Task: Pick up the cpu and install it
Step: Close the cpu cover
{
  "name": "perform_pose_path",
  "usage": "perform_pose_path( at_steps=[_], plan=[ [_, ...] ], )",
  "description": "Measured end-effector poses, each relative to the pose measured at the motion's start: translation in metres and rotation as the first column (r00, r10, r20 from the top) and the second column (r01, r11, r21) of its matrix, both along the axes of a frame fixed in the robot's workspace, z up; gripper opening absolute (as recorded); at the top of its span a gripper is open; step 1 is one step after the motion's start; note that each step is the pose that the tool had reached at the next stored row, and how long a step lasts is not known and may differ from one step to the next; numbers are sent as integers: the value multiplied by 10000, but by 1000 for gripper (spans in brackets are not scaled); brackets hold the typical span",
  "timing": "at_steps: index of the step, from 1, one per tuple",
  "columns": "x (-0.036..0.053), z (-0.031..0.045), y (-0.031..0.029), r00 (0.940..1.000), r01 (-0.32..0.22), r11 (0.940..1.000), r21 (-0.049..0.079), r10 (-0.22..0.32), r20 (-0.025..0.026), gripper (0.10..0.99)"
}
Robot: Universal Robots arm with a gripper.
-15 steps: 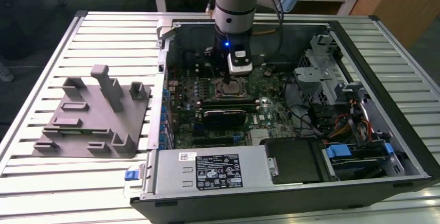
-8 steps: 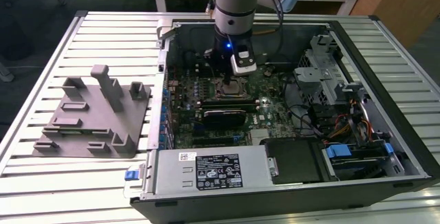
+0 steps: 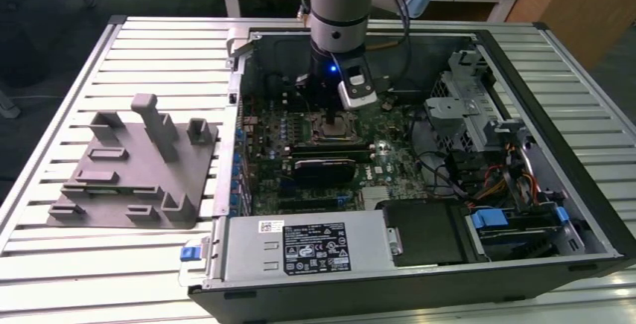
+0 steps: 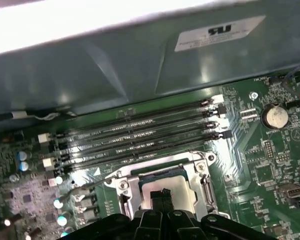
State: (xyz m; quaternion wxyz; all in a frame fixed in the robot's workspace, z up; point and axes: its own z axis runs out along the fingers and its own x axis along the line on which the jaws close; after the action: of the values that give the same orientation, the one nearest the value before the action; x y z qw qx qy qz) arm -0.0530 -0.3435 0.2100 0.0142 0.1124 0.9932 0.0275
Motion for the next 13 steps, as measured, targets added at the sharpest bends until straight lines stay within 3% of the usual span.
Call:
perform_pose_path(
  at_steps=[3, 8, 13],
  plan=[
    [-11, -3, -41, 10000, -48, 10000, 2, 48, 43, 106],
    [-79, -19, -53, 9999, -153, 9999, 1, 153, 45, 106],
    [-98, -34, -59, 9975, -707, 9975, 0, 707, 43, 106]
  ],
)
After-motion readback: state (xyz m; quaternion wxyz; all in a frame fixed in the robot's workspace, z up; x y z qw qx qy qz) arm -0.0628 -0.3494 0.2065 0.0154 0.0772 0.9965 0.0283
